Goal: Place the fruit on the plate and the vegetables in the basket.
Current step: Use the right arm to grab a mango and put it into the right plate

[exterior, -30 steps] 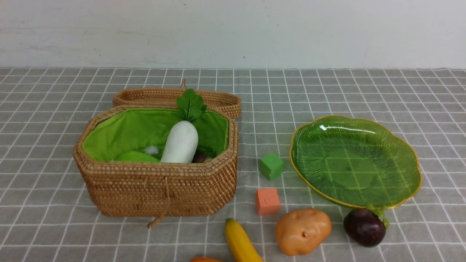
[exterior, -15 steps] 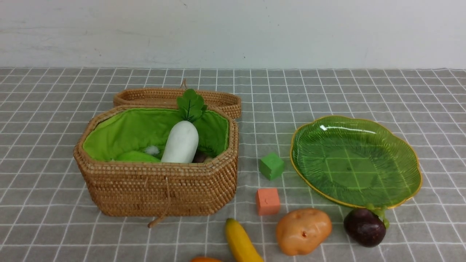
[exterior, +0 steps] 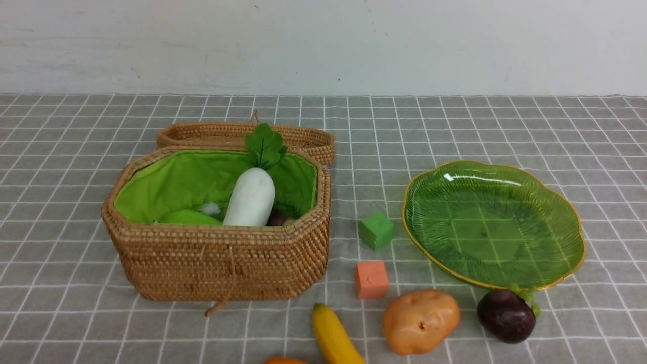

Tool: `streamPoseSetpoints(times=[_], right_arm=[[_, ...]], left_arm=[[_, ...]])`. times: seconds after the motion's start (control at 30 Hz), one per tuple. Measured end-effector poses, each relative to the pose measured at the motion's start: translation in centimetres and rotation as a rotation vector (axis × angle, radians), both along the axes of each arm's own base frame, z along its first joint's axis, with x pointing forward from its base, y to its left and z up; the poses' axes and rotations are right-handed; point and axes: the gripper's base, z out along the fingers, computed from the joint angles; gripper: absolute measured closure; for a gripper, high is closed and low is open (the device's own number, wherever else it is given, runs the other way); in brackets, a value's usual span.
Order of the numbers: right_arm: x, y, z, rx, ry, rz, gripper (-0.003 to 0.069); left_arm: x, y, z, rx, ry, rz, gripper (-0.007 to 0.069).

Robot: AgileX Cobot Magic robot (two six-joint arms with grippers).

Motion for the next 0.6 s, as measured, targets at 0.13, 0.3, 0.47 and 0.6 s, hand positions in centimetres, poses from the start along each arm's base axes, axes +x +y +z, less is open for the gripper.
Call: streamPoseSetpoints(times=[0.13,0.3,0.47,0.6], right_arm=[[0.0,0.0,0.0,0.000,0.000,0.000,0.0417],[0.0,0.0,0.0,0.000,0.000,0.000,0.0417],[0.0,0.0,0.0,0.000,0.000,0.000,0.0417],[0.0,0.0,0.0,0.000,0.000,0.000,0.0417]], left_arm=[[0.3,-0.1,-3.5,-0.006,0.112,-0.001,0.0619],[0.3,0.0,-4.2,-0.003,0.147,0.002,0.0614],[0.3,0.0,-4.2,-0.003,0.150,0.002,0.0607],[0.3,0.0,-4.2,-0.003,0.150,0.002,0.0604]])
